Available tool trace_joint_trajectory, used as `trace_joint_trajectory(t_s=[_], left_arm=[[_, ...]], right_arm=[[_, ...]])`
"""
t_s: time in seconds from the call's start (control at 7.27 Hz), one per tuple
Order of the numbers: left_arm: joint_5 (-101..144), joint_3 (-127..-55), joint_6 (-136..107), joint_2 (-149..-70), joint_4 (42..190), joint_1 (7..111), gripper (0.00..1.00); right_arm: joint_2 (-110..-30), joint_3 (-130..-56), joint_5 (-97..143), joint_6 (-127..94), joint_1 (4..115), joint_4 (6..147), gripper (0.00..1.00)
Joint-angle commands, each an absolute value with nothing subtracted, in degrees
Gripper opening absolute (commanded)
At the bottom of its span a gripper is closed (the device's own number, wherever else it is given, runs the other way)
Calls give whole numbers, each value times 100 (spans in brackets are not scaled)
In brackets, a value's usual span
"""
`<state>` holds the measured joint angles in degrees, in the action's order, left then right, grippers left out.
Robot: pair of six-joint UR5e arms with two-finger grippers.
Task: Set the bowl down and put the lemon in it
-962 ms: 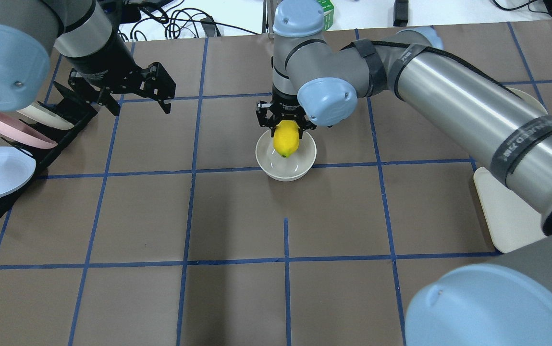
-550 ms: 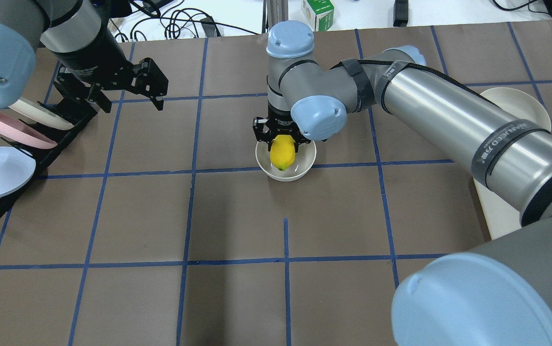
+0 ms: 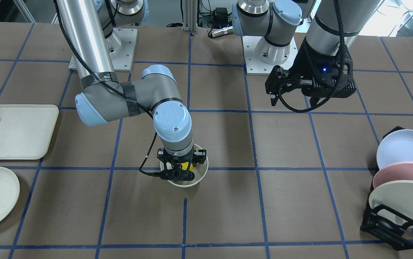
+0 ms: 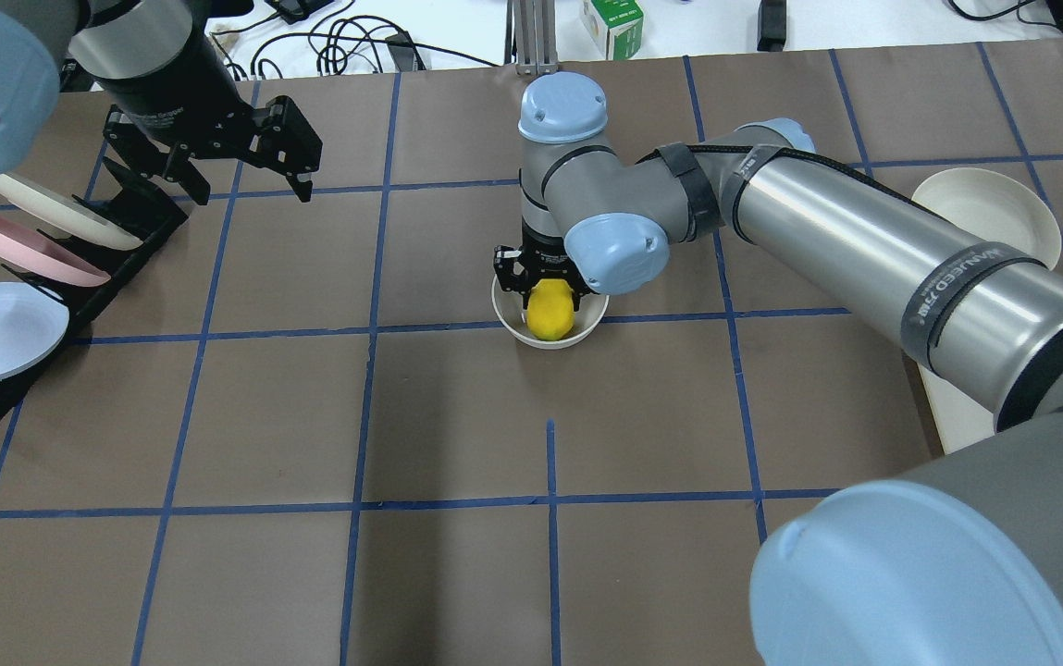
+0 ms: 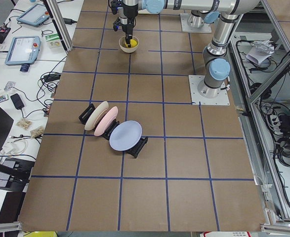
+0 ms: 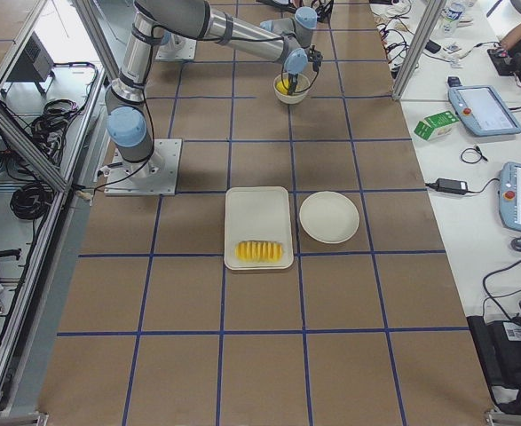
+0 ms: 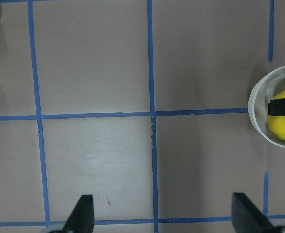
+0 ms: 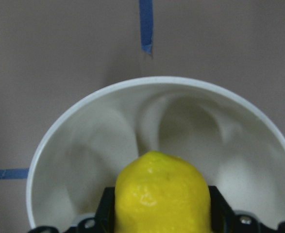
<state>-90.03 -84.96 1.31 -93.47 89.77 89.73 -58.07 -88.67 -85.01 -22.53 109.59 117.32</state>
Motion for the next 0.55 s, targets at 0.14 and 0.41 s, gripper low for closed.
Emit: trace_joint_trajectory(t_s=[0.14, 0.41], left_arm=[[-8956, -8411, 132, -9352, 9044, 8956, 100], [-9008, -8473, 132, -9343, 9044, 8991, 100]], right_arm=[[-5827, -8842, -8464, -2320, 10951, 11742, 100], [-6115, -8763, -8552, -2338, 10855, 11637, 100]])
